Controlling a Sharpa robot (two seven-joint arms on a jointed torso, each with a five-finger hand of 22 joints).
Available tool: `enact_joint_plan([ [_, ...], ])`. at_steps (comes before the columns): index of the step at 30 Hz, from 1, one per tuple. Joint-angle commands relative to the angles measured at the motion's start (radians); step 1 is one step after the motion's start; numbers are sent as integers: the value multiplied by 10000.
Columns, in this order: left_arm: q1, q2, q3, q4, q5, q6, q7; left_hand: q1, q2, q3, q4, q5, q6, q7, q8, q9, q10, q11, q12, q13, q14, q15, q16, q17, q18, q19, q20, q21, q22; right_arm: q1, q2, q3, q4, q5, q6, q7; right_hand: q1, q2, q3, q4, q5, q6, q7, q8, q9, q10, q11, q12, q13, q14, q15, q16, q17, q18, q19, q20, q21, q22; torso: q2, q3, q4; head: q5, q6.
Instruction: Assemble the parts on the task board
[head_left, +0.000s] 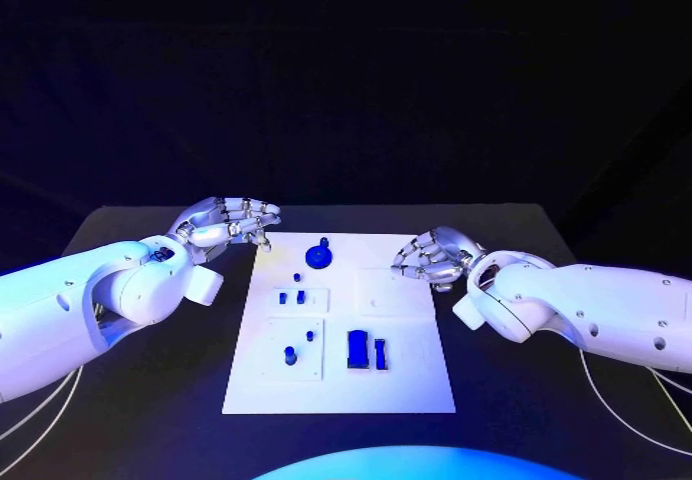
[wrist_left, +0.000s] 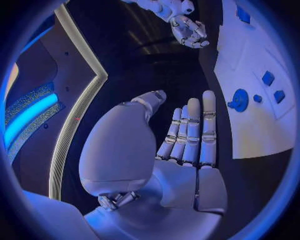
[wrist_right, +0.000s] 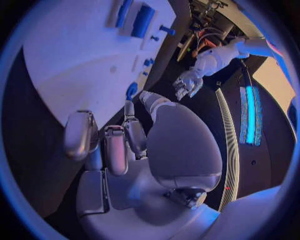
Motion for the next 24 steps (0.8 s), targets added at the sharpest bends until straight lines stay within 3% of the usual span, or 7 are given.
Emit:
enact_joint_plan([
  [1,-38,203,1,-379,779,-529,1087,217,75,-286,172,-57,-23,283,153,-29,116,27,122,-46,-708,90,-854,-386,142,-304,74,-660,-396,140,291,46,-848,2531,-149,2502,251,-7,138,-224,-24,-121,89,-78,-23,-779,77,-1188,-538,-73,141,-761,-851,310,-599,79,-1441,717,-165,-49,-25,37,318],
  [4,-57,404,0,-751,1106,-766,1465,433,127,-494,386,-51,5,266,273,-93,365,6,73,-194,-1181,200,-2004,-877,90,-638,219,-1585,-958,220,747,108,-1878,3346,41,3169,369,-109,399,-335,-45,-447,334,-191,-103,-2983,242,-4528,-2866,-1357,365,-2778,-3275,866,-2376,248,-5387,-713,-251,-57,-36,55,583],
  [12,-134,1074,4,-1830,1880,-1431,2237,1297,640,-2470,1133,-17,-465,19,-115,-866,-231,420,-1848,-1155,-2411,967,-6349,-2300,-83,-1903,1025,-5849,-3772,256,2059,244,-4393,5038,812,4349,241,-409,1372,-304,-59,-1332,836,-892,-713,-3915,925,-8157,-7244,-4297,1146,-8367,-7389,898,-4276,1030,-8517,-3182,-406,-12,-35,104,1099],
  [17,-236,1539,10,-2471,1915,-1633,2462,1524,995,-3447,1177,34,-745,92,-426,-1363,-677,108,-2866,-1170,-4278,716,-8745,-3069,-584,-3188,1048,-7163,-4806,232,2630,282,-5523,5660,1290,4705,45,-299,1290,-568,-69,-1261,1027,-1363,-1099,-3854,1270,-9558,-9864,-4688,1581,-10789,-8732,934,-4562,1544,-9926,-5062,-412,53,48,223,1320],
  [18,-203,1458,3,-2343,1511,-1185,1802,-3093,2441,-4285,-1743,-2770,-7095,-1891,-4021,-3540,-7327,-1644,-6186,-1793,-8355,-979,-11092,-3947,-1696,-8948,-1873,-7905,-5953,254,2550,278,-5314,4638,520,3815,-3849,2148,-3810,-2070,-2808,-9315,-1079,-3905,-4772,-13674,-273,-11857,-13041,-7603,482,-14355,-12994,-874,-13819,-639,-10584,-13073,-384,-3,-12,168,1189],
  [19,-207,1456,3,-2328,1512,-1208,1806,-3275,2441,-4285,-1743,-2770,-7095,-1891,-4021,-3540,-7327,-1644,-6186,-1793,-8355,-979,-11092,-3947,-1696,-8948,-1873,-7905,-5953,248,2545,286,-5291,4649,507,3823,-4048,2148,-3810,-2070,-2808,-9315,-1079,-3905,-4772,-13674,-273,-11857,-13041,-14663,482,-14355,-12994,-874,-13819,-639,-10584,-13073,-389,4,-20,179,1200],
  [24,-270,1421,18,-2065,1523,-1612,1866,-5074,2441,-4285,-1743,-2770,-7095,-1891,-4021,-3540,-7327,-1644,-6186,-1793,-8355,-979,-11092,-3947,-1696,-8948,-1873,-7905,-5953,129,2457,424,-4886,4831,261,3957,-5596,2148,-3810,-2070,-2808,-9315,-1079,-3905,-4772,-13674,-273,-11857,-13041,-14663,482,-14355,-12994,-874,-13819,-639,-10584,-13073,-472,124,-152,382,1399],
])
